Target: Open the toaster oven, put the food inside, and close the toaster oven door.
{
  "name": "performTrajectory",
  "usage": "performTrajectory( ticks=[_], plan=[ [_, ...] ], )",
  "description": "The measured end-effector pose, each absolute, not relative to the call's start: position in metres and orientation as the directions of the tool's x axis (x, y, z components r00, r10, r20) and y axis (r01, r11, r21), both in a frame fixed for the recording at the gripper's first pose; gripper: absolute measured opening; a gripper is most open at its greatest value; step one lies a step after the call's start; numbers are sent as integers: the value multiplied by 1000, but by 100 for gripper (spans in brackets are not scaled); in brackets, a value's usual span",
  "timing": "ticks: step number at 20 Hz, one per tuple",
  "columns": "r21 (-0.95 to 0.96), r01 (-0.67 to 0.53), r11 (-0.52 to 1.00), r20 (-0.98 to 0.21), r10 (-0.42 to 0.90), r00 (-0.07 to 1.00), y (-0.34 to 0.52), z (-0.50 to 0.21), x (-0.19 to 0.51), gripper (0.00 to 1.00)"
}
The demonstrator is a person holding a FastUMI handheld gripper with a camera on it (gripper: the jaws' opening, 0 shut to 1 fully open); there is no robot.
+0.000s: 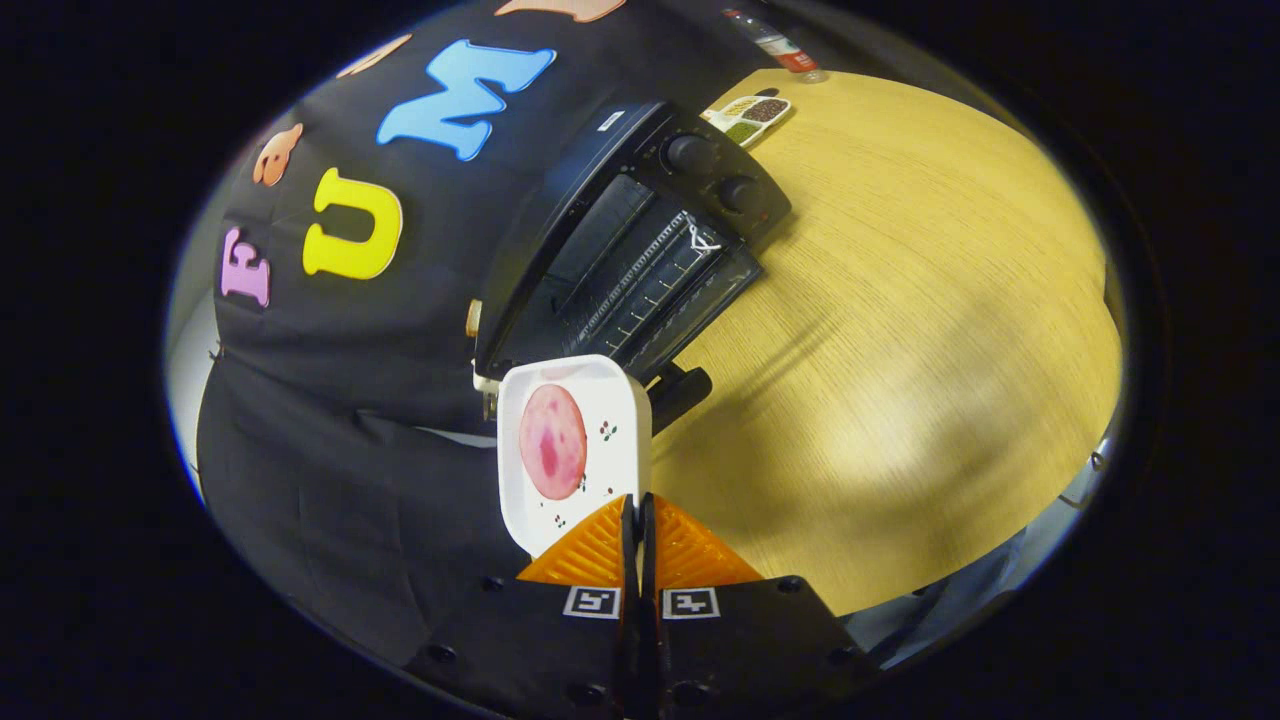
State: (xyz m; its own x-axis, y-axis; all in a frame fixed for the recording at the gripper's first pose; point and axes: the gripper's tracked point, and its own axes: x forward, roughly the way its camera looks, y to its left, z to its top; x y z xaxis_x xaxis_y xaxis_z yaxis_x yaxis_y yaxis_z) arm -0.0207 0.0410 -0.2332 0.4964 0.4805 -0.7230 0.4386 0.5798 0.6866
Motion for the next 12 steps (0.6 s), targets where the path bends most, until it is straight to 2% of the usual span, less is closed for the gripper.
performTrajectory(
  ticks=[6, 12],
  plan=[
    [680, 570, 461, -730, 353, 586, 49, -251, 22, 2],
    [672, 614, 413, -736, 278, 618, 70, -267, 62, 2]
  ],
)
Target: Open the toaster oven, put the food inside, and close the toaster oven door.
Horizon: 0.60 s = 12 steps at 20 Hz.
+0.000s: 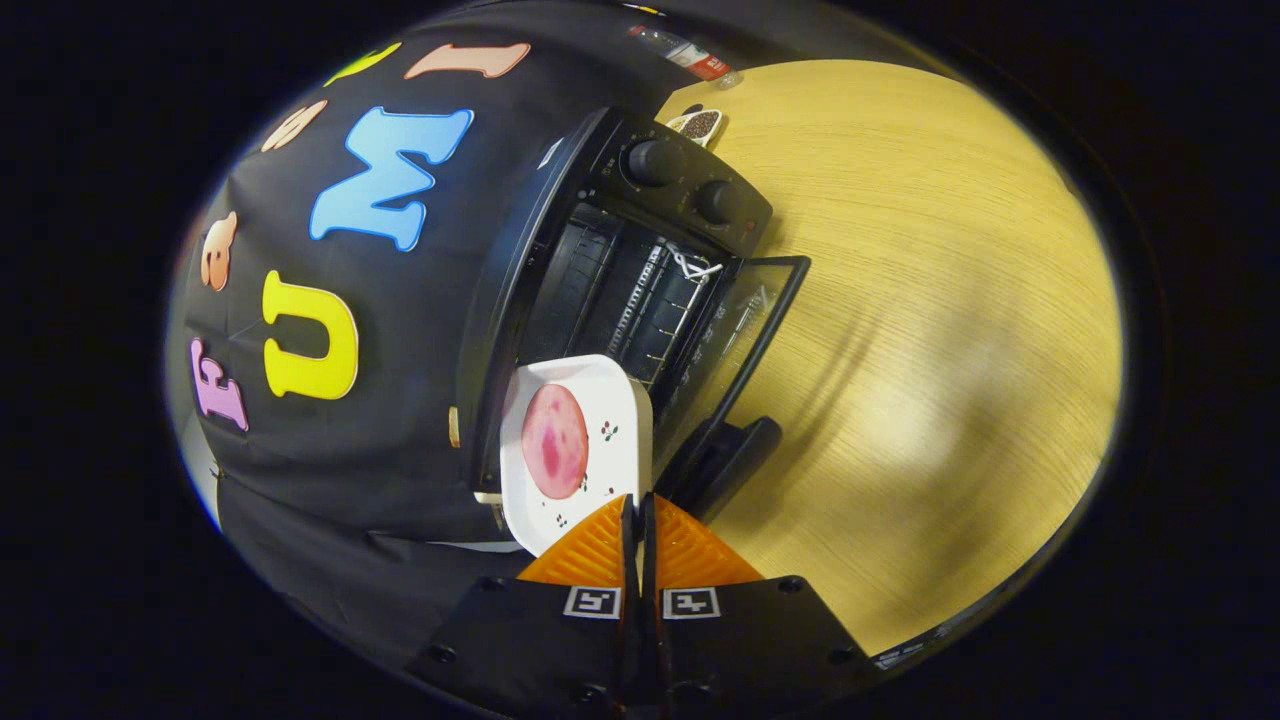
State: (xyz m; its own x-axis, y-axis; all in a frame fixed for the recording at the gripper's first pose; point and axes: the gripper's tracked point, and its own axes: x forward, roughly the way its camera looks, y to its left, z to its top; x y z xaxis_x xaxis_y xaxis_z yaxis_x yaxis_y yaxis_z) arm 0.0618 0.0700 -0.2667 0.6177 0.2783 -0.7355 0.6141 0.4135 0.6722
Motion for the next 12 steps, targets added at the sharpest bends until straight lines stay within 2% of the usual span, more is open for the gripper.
performTrajectory(
  ticks=[12],
  plan=[
    [640, 709, 296, -761, 122, 637, 45, -304, 100, 2]
  ],
)
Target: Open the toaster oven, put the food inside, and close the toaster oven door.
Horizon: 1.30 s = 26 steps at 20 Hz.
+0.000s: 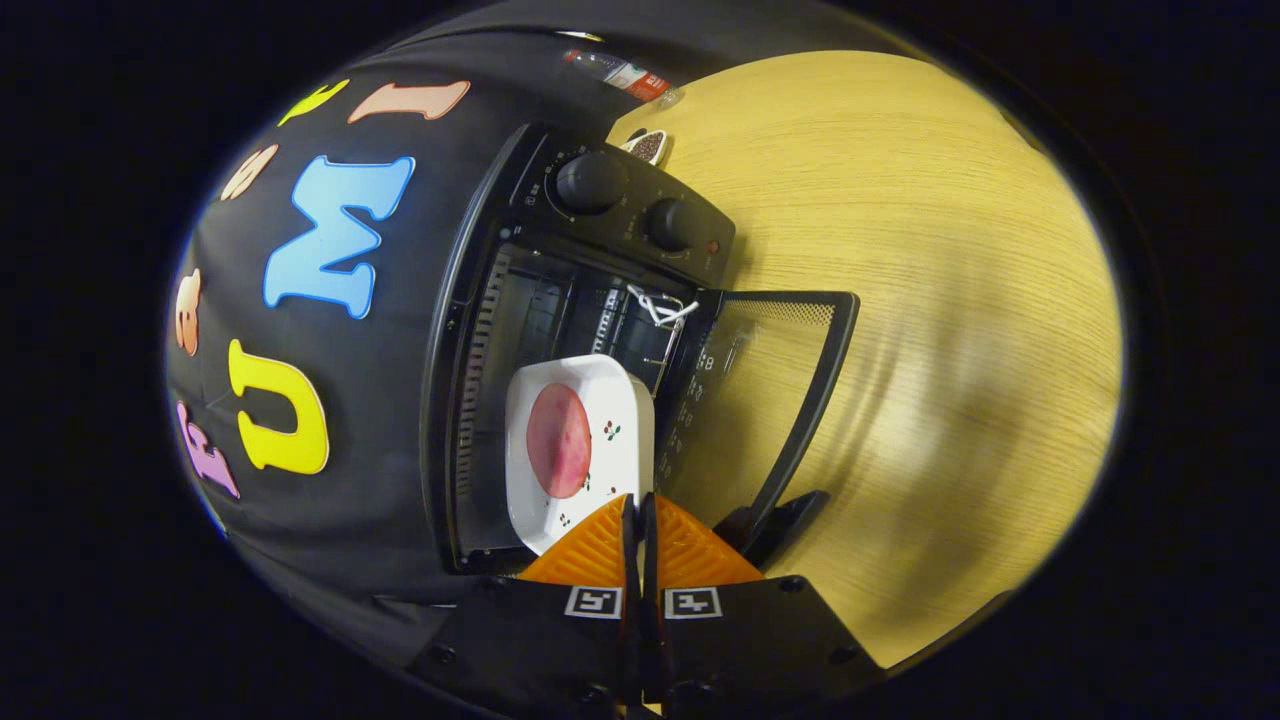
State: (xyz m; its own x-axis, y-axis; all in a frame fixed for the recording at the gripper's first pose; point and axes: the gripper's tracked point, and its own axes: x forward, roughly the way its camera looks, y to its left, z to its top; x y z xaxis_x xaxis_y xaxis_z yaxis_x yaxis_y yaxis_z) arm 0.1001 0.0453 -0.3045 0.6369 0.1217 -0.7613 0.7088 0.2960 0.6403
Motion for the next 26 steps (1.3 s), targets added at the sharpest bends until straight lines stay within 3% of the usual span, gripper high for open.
performTrajectory(
  ticks=[17, 21, 23, 24, 26],
  plan=[
    [667, 733, 133, -739, -5, 674, 60, -326, 165, 3],
    [702, 705, 100, -709, 6, 705, 60, -323, 172, 8],
    [748, 659, 80, -662, 28, 749, 65, -313, 178, 16],
    [771, 633, 77, -636, 33, 771, 65, -305, 182, 45],
    [773, 625, 104, -632, 53, 773, 70, -296, 177, 78]
  ],
)
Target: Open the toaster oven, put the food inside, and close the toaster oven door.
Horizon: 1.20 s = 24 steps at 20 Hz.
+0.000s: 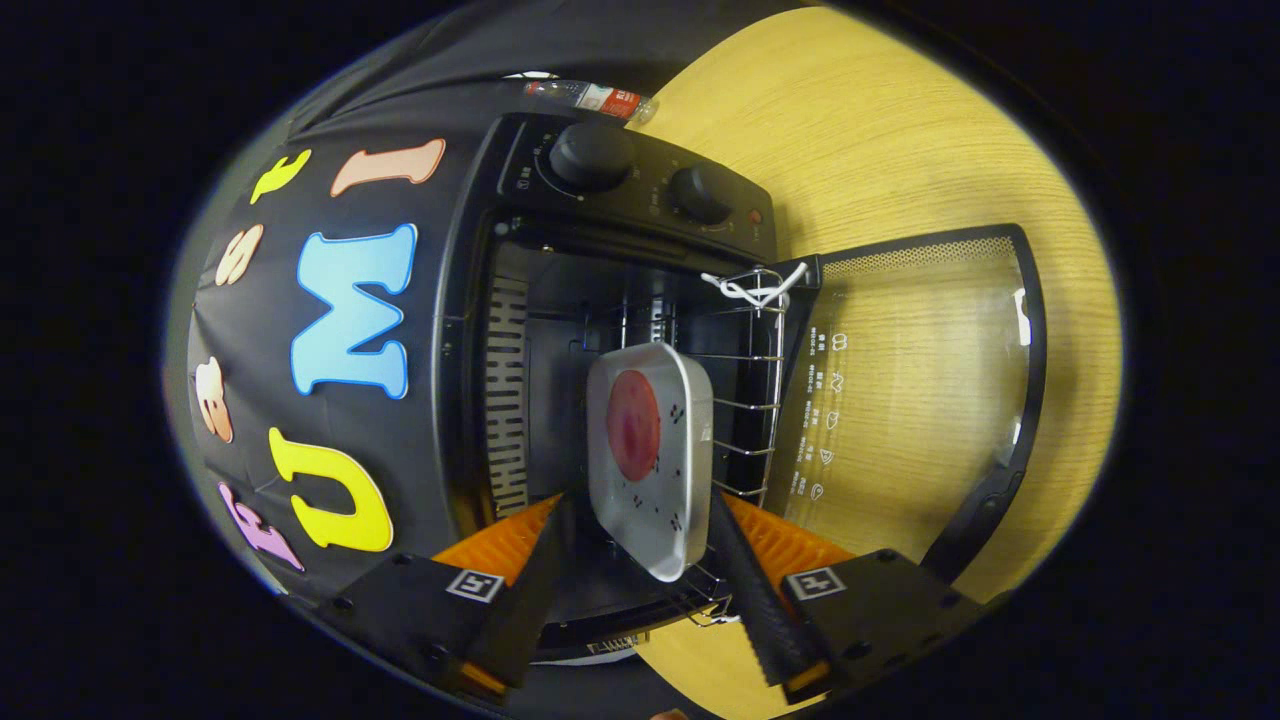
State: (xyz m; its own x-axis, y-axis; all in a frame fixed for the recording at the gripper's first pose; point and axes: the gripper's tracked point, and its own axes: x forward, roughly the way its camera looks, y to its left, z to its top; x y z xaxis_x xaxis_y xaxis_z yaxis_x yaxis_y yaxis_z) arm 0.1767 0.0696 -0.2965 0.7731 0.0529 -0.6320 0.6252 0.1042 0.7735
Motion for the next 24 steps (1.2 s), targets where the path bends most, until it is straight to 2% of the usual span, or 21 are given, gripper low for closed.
performTrajectory(
  ticks=[1, 4, 7, 10, 14, 21, 24],
  plan=[
    [765, 629, 137, -641, 67, 765, 73, -297, 171, 94],
    [744, 612, 269, -657, 126, 744, 81, -290, 149, 97],
    [694, 537, 480, -673, 169, 720, 84, -283, 123, 97],
    [615, 411, 673, -684, 196, 702, 80, -276, 97, 97],
    [429, 245, 870, -713, 160, 682, 63, -276, 63, 98],
    [89, -29, 996, -788, 89, 610, 43, -296, 22, 98],
    [19, -86, 996, -825, 64, 562, 43, -314, 9, 98]
  ],
)
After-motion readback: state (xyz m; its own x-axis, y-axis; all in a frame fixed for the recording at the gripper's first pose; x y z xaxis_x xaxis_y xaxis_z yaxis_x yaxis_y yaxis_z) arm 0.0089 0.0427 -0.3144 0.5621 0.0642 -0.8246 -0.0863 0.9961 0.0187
